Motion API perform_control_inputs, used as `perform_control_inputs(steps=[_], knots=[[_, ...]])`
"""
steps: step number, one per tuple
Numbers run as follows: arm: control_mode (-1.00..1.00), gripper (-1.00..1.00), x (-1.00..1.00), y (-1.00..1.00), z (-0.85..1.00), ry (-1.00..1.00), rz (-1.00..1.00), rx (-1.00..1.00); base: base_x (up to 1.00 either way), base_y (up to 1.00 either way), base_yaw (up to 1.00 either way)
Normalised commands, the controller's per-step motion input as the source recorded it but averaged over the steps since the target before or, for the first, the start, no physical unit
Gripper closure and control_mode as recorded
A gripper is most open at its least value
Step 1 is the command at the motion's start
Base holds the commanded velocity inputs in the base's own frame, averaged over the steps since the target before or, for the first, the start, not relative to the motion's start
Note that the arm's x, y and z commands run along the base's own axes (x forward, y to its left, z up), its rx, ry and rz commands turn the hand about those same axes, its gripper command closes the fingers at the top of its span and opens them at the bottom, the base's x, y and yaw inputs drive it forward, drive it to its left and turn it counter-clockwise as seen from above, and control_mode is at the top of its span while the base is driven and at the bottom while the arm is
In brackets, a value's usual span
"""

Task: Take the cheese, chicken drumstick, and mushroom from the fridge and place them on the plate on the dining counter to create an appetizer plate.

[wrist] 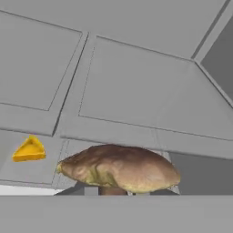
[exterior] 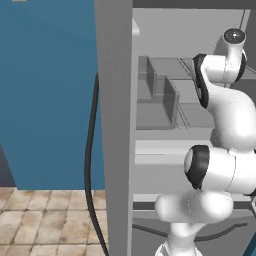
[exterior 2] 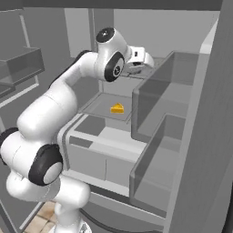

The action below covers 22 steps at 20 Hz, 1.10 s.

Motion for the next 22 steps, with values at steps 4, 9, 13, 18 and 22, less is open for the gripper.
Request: perform_control_inputs(steps=[4, 9, 13, 18, 22], knots=[[-1.00, 1.00, -1.00, 0.42, -0.95, 0.10, 0.06, 0.13, 0.00, 0.00, 0.00], [-1.00, 1.00, -1.00, 0.37, -0.58, 0.00, 0.06, 0.06, 0.00, 0.00, 0.00], [-1.00, 1.00, -1.00, 0.33, -0.07, -0.03, 0.02, 0.00, 0.00, 0.00, 0.00], [-1.00, 1.00, -1.00, 0.36, 0.24, -0.02, 0.00, -0.01, 0.00, 0.00, 0.00], [1.00, 1.00, -0.75, 0.24, 0.14, 0.00, 0.00, -0.01, -0.25, 0.07, 0.00]])
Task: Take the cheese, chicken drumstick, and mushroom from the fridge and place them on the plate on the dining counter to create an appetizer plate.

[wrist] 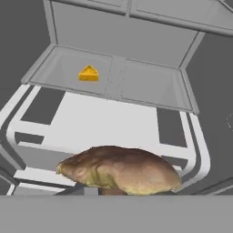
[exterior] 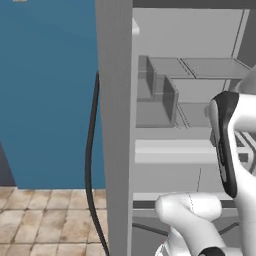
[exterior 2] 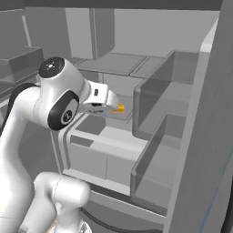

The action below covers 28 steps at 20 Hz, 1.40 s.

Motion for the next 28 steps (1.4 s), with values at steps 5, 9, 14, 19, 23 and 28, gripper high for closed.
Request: perform_control_inputs(steps=[5, 9, 14, 19, 23, 28], knots=[[1.00, 1.00, 0.00, 0.00, 0.00, 0.00, 0.00, 0.00, -1.00, 0.27, 0.00], [1.00, 1.00, 0.00, 0.00, 0.00, 0.00, 0.00, 0.00, -1.00, 0.38, 0.01], [1.00, 1.00, 0.00, 0.00, 0.00, 0.00, 0.00, 0.00, -1.00, 0.46, 0.04], [1.00, 1.00, 0.00, 0.00, 0.00, 0.00, 0.00, 0.00, -1.00, 0.62, 0.05], [1.00, 1.00, 0.00, 0.00, 0.00, 0.00, 0.00, 0.00, -1.00, 0.91, 0.15], [1.00, 1.00, 0.00, 0.00, 0.00, 0.00, 0.00, 0.00, -0.72, 1.00, 0.35]])
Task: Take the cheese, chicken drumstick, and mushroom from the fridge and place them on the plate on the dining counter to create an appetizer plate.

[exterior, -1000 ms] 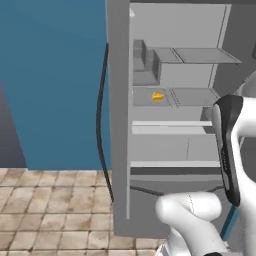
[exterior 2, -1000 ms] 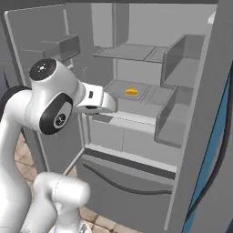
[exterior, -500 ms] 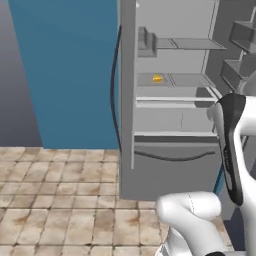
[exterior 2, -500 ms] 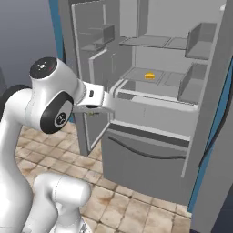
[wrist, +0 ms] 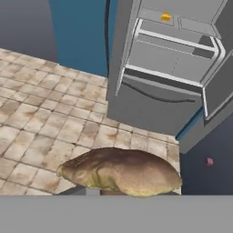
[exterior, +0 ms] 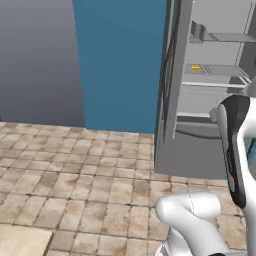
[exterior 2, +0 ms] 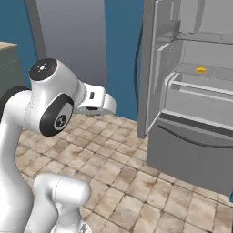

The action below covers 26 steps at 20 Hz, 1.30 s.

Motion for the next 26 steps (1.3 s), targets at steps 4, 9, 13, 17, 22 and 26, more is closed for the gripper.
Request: perform_control_inputs(steps=[4, 9, 13, 17, 22, 26], knots=[[1.00, 1.00, 0.00, 0.00, 0.00, 0.00, 0.00, 0.00, -0.20, 0.99, 0.50], [1.00, 1.00, 0.00, 0.00, 0.00, 0.00, 0.00, 0.00, 0.16, 0.38, 0.51], [1.00, 1.00, 0.00, 0.00, 0.00, 0.00, 0.00, 0.00, 0.46, -0.19, 0.48], [1.00, 1.00, 0.00, 0.00, 0.00, 0.00, 0.00, 0.00, 0.54, -0.59, 0.40], [1.00, 1.00, 0.00, 0.00, 0.00, 0.00, 0.00, 0.00, 0.57, -0.71, 0.31], [1.00, 1.00, 0.00, 0.00, 0.00, 0.00, 0.00, 0.00, 0.99, -0.09, 0.20]])
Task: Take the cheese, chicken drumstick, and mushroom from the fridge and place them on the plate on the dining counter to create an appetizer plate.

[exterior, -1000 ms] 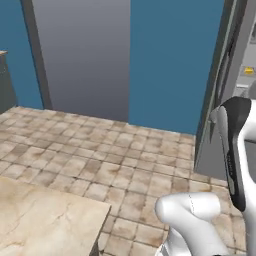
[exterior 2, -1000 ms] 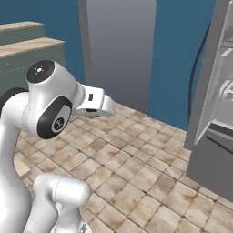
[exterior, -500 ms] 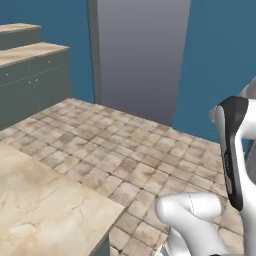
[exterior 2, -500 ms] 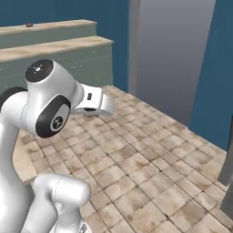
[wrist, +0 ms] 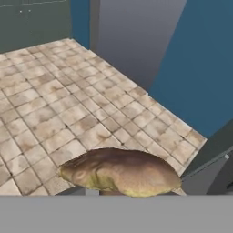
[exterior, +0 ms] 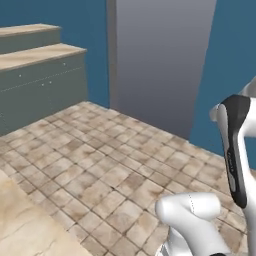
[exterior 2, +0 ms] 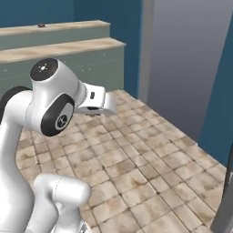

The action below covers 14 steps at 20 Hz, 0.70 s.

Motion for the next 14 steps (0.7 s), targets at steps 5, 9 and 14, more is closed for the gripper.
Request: perform_control_inputs(steps=[5, 9, 14], knots=[[1.00, 1.00, 0.00, 0.00, 0.00, 0.00, 0.00, 0.00, 1.00, 0.10, 0.15], [1.00, 1.00, 0.00, 0.00, 0.00, 0.00, 0.00, 0.00, 1.00, 0.43, 0.12], [1.00, 1.00, 0.00, 0.00, 0.00, 0.00, 0.00, 0.00, 1.00, 0.08, 0.34]])
